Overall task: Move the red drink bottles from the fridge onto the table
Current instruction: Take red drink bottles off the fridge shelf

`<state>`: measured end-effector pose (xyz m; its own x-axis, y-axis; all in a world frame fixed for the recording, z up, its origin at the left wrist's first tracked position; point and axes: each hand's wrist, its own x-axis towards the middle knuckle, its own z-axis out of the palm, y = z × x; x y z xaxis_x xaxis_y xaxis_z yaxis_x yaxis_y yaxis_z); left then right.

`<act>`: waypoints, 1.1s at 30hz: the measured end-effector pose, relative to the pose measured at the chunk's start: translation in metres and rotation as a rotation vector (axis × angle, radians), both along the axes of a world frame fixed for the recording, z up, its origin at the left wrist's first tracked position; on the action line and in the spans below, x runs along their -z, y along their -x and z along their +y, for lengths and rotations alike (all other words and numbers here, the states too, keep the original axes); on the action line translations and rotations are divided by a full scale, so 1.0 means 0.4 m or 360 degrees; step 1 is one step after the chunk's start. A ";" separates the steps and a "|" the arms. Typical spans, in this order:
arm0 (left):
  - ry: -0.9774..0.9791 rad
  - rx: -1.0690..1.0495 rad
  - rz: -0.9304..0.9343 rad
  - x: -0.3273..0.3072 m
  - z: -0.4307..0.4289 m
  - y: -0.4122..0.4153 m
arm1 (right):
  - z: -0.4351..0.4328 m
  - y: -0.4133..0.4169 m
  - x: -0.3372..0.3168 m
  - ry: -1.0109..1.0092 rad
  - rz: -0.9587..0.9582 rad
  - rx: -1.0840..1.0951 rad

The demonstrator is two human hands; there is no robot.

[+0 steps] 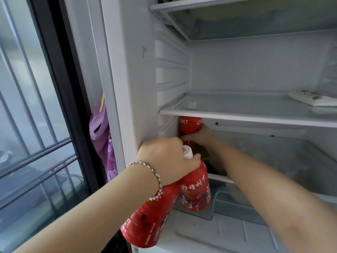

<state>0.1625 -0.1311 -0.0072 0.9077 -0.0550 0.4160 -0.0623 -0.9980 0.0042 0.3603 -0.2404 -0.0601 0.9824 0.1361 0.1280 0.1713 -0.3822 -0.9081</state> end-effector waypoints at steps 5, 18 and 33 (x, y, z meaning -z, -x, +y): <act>-0.0021 0.0020 -0.0013 0.003 0.005 0.005 | -0.071 0.169 -0.015 0.0178 0.0116 -0.0228; 0.0041 0.0002 0.0056 0.015 -0.001 0.006 | -0.238 0.403 -0.050 -0.0320 -0.0116 0.0020; 0.0080 0.0048 0.0171 0.024 0.004 0.002 | -0.198 0.411 -0.098 0.0141 -0.0519 0.0571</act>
<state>0.1619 -0.1293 -0.0167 0.9454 -0.0643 0.3196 -0.0886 -0.9941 0.0623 0.1959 -0.3196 -0.0210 0.8800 -0.1793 0.4399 0.2846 -0.5424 -0.7904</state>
